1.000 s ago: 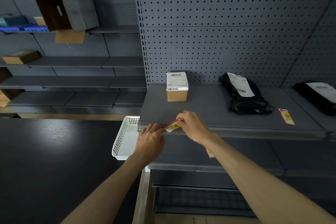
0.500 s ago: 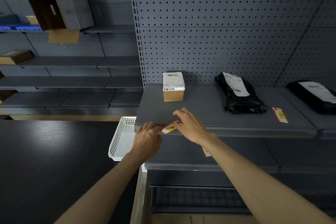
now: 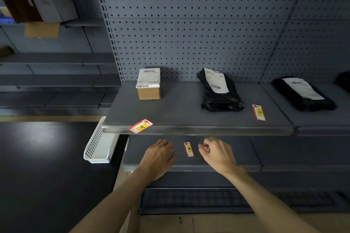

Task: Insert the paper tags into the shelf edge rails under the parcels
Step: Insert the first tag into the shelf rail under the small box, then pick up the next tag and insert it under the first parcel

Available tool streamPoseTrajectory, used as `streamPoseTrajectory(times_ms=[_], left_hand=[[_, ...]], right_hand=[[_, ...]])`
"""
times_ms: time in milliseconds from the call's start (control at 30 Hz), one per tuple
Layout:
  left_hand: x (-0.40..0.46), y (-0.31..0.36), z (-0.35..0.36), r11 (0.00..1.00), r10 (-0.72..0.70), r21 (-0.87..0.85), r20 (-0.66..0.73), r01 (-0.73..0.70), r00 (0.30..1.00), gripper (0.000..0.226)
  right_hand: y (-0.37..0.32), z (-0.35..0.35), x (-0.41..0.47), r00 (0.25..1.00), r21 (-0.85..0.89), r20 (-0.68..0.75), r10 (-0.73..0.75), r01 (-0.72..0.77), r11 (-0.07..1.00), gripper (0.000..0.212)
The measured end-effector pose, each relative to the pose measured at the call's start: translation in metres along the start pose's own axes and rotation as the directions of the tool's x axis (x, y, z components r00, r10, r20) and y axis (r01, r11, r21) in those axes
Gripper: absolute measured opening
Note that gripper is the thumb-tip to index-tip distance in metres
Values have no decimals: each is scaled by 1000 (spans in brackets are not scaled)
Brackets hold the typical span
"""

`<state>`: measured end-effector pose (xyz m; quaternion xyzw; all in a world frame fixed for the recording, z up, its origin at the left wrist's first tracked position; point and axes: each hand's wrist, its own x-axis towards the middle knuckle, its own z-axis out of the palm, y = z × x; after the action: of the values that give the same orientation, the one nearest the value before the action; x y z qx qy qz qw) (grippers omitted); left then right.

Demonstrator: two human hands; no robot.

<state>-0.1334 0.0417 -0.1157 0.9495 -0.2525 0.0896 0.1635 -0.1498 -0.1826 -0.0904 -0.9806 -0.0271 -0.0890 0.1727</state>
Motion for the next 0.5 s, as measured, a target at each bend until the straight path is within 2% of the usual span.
streamPoseTrajectory(times_ms=[200,300,400,500], left_hand=[[34,39,51,954,-294,-26,110,298,950,29],[50,50,82,932,-361,0,117,363,925,34],[64,50,113,920,-389,110,121,377,913,39],[78,42,144,878,-473,154,128,454,872,41]], right_hand=[[63,19,-3,996,-12,81,-27,28,1000,28],[86,41,7,994,-17,97,-56,58,998,29],[101,68,20,993,-19,97,-74,76,997,30],[112,98,33,992,-21,70,-101,102,995,31]])
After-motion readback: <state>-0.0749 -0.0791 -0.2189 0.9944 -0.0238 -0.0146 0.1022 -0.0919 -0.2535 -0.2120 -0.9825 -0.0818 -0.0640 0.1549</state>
